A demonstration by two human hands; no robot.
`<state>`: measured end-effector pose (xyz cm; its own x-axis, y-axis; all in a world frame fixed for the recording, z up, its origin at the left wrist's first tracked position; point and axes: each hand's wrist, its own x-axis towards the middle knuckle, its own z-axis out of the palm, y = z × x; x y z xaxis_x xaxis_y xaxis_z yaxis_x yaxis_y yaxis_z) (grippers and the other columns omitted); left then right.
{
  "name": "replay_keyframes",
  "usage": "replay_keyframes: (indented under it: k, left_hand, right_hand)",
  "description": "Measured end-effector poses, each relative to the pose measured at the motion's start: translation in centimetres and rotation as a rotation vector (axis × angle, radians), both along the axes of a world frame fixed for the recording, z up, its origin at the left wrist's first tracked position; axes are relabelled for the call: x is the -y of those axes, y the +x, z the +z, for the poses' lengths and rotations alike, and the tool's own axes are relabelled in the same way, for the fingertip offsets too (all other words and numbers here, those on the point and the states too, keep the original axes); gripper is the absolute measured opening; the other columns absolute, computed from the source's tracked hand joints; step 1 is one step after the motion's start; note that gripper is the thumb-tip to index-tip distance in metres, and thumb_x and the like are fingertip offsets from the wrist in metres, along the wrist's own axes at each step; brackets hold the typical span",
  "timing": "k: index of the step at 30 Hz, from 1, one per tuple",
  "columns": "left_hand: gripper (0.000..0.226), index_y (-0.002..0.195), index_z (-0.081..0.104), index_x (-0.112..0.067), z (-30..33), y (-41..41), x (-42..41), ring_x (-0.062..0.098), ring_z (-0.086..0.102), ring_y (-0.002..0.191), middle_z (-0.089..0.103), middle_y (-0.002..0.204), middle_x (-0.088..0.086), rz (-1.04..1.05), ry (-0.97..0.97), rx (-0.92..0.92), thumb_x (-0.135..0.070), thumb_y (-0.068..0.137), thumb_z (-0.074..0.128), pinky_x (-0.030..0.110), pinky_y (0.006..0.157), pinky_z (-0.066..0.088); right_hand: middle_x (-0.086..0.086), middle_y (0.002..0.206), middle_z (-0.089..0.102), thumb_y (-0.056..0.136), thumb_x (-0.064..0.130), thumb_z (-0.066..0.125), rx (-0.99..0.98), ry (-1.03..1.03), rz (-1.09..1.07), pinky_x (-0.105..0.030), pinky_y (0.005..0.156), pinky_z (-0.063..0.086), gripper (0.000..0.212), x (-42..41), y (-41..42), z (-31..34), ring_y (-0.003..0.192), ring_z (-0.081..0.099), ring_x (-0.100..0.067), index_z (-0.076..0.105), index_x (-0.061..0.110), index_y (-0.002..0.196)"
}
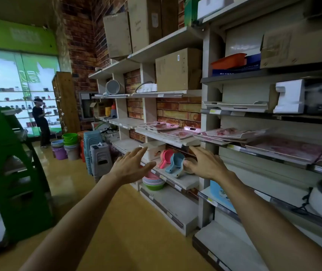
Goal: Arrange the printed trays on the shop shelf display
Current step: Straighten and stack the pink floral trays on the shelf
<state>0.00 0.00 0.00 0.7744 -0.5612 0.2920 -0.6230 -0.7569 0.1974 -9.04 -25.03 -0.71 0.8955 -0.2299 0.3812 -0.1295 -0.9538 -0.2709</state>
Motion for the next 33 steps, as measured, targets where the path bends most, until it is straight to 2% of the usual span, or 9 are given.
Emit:
replay_keyframes:
  k: [16, 22, 33]
  left_hand:
    - [0.078, 0.153, 0.016, -0.030, -0.6, 5.0, 3.2, 0.028, 0.035, 0.140, 0.024, 0.159, 0.003, 0.029, -0.121, -0.052, -0.069, 0.088, 0.036, 0.053, 0.111, 0.035]
    - [0.087, 0.152, 0.015, -0.033, -0.8, 11.8, 3.0, 0.029, 0.036, 0.139, 0.024, 0.159, 0.003, 0.056, -0.153, -0.089, -0.077, 0.079, 0.031, 0.056, 0.107, 0.039]
    - [0.073, 0.152, 0.017, -0.033, -0.2, 28.6, 2.4, 0.029, 0.035, 0.140, 0.022, 0.160, 0.003, 0.018, -0.178, -0.094, -0.065, 0.091, 0.040, 0.058, 0.109, 0.035]
  right_hand:
    - [-0.002, 0.152, 0.037, 0.090, 0.052, 0.051, -0.040, 0.079, 0.045, -0.046, 0.106, 0.040, 0.066, 3.8, 8.2, -1.0, 0.133, 0.043, -0.027, 0.030, 0.028, 0.148]
    - [-0.002, 0.156, 0.031, 0.092, 0.052, 0.050, -0.043, 0.088, 0.048, -0.046, 0.108, 0.036, 0.068, 3.6, 14.7, -1.5, 0.139, 0.037, -0.027, 0.026, 0.024, 0.150]
    - [-0.005, 0.150, 0.041, 0.093, 0.050, 0.050, -0.020, 0.120, 0.023, -0.044, 0.105, 0.041, 0.061, 2.0, 30.6, -0.8, 0.133, 0.043, -0.028, 0.035, 0.021, 0.145]
